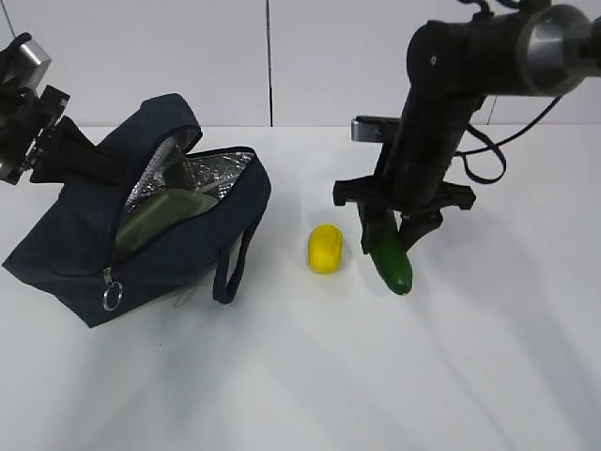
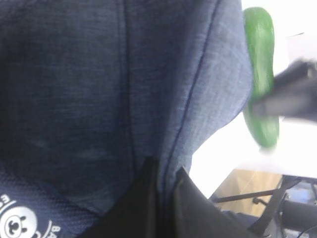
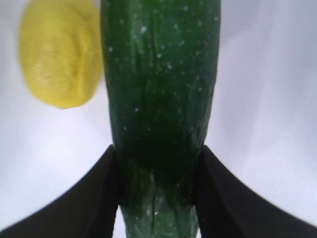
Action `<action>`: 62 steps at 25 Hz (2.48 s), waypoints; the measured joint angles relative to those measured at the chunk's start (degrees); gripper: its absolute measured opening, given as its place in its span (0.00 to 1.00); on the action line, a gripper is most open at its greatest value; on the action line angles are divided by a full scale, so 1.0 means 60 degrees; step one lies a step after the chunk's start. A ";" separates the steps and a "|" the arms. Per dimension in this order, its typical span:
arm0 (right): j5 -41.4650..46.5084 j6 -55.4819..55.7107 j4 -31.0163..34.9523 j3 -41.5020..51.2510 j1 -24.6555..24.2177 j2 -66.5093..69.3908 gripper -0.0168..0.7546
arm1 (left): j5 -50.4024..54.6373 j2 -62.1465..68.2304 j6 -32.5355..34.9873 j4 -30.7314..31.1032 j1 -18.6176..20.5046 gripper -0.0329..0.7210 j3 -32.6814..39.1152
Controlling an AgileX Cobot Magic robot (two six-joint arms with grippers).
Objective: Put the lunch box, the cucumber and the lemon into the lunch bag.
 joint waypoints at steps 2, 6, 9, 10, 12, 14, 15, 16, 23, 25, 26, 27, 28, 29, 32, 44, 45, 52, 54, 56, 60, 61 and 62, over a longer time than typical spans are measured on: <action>0.0000 -0.0310 0.0263 0.0000 0.0000 -0.0426 0.46 | 0.0000 0.0000 0.0000 -0.0019 0.0000 0.04 0.0000; 0.0000 -0.1702 0.2378 0.0000 0.0000 -0.0927 0.46 | 0.0000 0.0000 0.0000 -0.0081 0.0000 0.04 0.0000; 0.0000 -0.3061 0.4660 0.0000 0.0008 -0.0936 0.46 | 0.0000 0.0000 0.0000 -0.0229 0.0000 0.04 0.0000; 0.0000 -0.3473 0.5490 0.0000 0.0023 -0.0936 0.46 | 0.0000 0.0000 0.0000 -0.0272 0.0000 0.04 0.0000; -0.0091 -0.4423 0.6926 0.0000 0.0023 -0.0936 0.46 | 0.0000 0.0000 0.0000 -0.0325 0.0000 0.04 0.0000; -0.0250 -0.5181 0.8161 0.0000 0.0023 -0.0936 0.46 | 0.0004 0.0000 0.0000 -0.0349 0.0000 0.04 0.0000; -0.0337 -0.5442 0.8529 0.0000 0.0023 -0.0936 0.46 | 0.0004 0.0000 0.0000 -0.0374 0.0000 0.04 0.0000; -0.0454 -0.5597 0.8847 0.0000 0.0023 -0.0936 0.46 | 0.0020 0.0000 0.0000 -0.0416 0.0000 0.04 0.0000; -0.1086 -0.5795 0.9966 0.0000 0.0089 -0.0513 0.46 | 0.0060 0.0000 0.0000 -0.1628 -0.0046 0.04 0.0000; -0.1326 -0.5814 1.0313 0.0000 0.0203 -0.0276 0.46 | 0.0043 0.0017 0.0000 -0.1857 -0.0098 0.04 0.0000; -0.1436 -0.5814 1.0502 0.0000 0.0308 -0.0178 0.46 | 0.0028 0.0017 0.0000 -0.1947 -0.0098 0.04 0.0000; -0.1537 -0.5814 1.0665 0.0000 0.0399 -0.0081 0.46 | 0.0007 0.0017 0.0000 -0.2010 -0.0098 0.04 0.0000; -0.1584 -0.5814 1.0827 0.0000 0.0509 0.0031 0.46 | 0.0007 0.0017 0.0000 -0.2055 -0.0098 0.04 0.0000; -0.1627 -0.5833 1.1009 0.0000 0.0615 0.0148 0.46 | -0.0010 0.0017 0.0000 -0.2078 -0.0098 0.04 0.0000; -0.1800 -0.5866 1.1423 0.0000 0.0858 0.0427 0.46 | -0.0007 0.0017 0.0000 -0.2153 -0.0098 0.04 0.0000; -0.3153 -0.6788 1.3346 0.0000 0.0977 0.0890 0.46 | -0.0013 0.0017 0.0000 -0.2170 -0.0098 0.04 0.0000; -0.3153 -0.6809 1.3387 0.0000 0.0984 0.0935 0.46 | -0.0013 0.0017 0.0000 -0.2170 -0.0098 0.04 0.0000; -0.3153 -0.6932 1.3743 0.0000 0.1163 0.1278 0.49 | -0.0013 0.0017 0.0000 -0.2170 -0.0098 0.04 0.0000; -0.3153 -0.6971 1.3760 0.0000 0.1209 0.1278 0.51 | -0.0013 0.0017 0.0000 -0.2170 -0.0098 0.04 0.0000; -0.3153 -0.6991 1.3767 0.0000 0.1216 0.1278 0.55 | -0.0013 0.0017 0.0000 -0.2170 -0.0098 0.04 0.0000; -0.3167 -0.7007 1.3787 0.0000 0.1216 0.1278 0.67 | -0.0013 0.0017 0.0000 -0.2170 -0.0098 0.04 0.0000; -0.3149 -0.7011 1.3805 0.0000 0.1216 0.1278 0.69 | -0.0013 0.0017 0.0000 -0.2170 -0.0098 0.04 0.0000; -0.3109 -0.7030 1.3805 0.0000 0.1216 0.1278 0.70 | -0.0013 0.0017 0.0000 -0.2170 -0.0098 0.04 0.0000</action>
